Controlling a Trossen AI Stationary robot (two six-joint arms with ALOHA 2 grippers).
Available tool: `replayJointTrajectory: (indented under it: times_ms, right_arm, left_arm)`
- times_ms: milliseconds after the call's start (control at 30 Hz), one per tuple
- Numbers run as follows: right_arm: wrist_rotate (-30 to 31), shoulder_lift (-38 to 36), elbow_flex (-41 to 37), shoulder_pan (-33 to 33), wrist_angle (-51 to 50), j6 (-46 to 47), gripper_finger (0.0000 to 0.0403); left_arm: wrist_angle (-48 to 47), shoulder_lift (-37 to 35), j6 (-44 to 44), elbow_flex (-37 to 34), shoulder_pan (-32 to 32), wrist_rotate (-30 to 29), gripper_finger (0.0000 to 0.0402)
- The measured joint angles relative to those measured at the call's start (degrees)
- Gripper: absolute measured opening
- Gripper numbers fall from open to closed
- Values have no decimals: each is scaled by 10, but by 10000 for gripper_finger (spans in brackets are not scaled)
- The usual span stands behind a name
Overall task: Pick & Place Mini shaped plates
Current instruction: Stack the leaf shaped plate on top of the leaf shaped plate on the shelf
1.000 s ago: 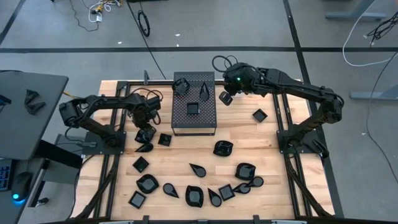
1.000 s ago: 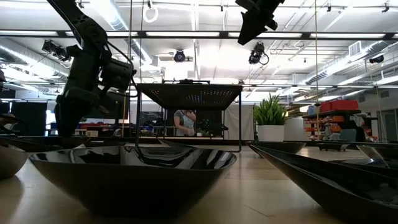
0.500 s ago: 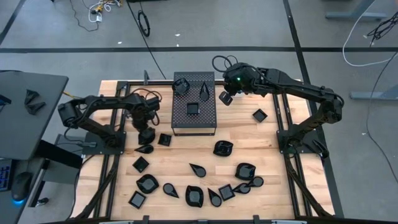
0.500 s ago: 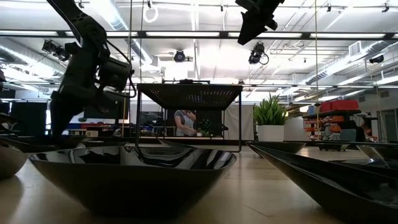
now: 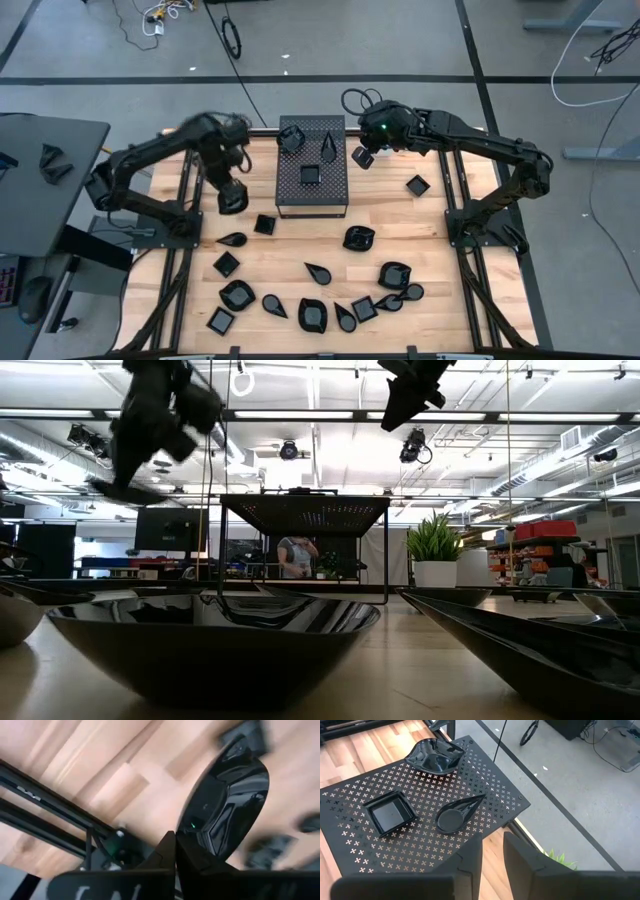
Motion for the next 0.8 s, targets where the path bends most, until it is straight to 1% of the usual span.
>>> replayJointTrajectory:
  times_ms: [67,133,167,233,367,433,500,567,700,800]
  right_arm:
    - [0,0,0,0,0,0,80]
    - [0,0,0,0,2,0,80]
    - [0,0,0,0,4,0,80]
    - [0,0,0,0,13,0,80]
    - [0,0,0,0,31,1,80]
    - [0,0,0,0,36,1,80]
    - [0,0,0,0,40,2,80]
    - [0,0,0,0,42,4,80]
    - [-1,0,0,0,42,14,80]
    - [-6,0,0,0,42,15,80]
  left_arm:
    - [-23,1,4,57,13,25,5]
    - [-9,0,-7,110,25,52,5]
    - [10,0,-27,131,29,62,4]
    - [89,0,-76,161,36,74,3]
    - [256,5,-167,170,45,79,4]
    - [308,20,-192,171,51,96,3]
    - [343,41,-198,170,56,111,3]
    - [365,61,-199,170,59,103,3]
    - [365,102,-197,170,69,77,6]
    - [365,130,-195,170,76,83,7]
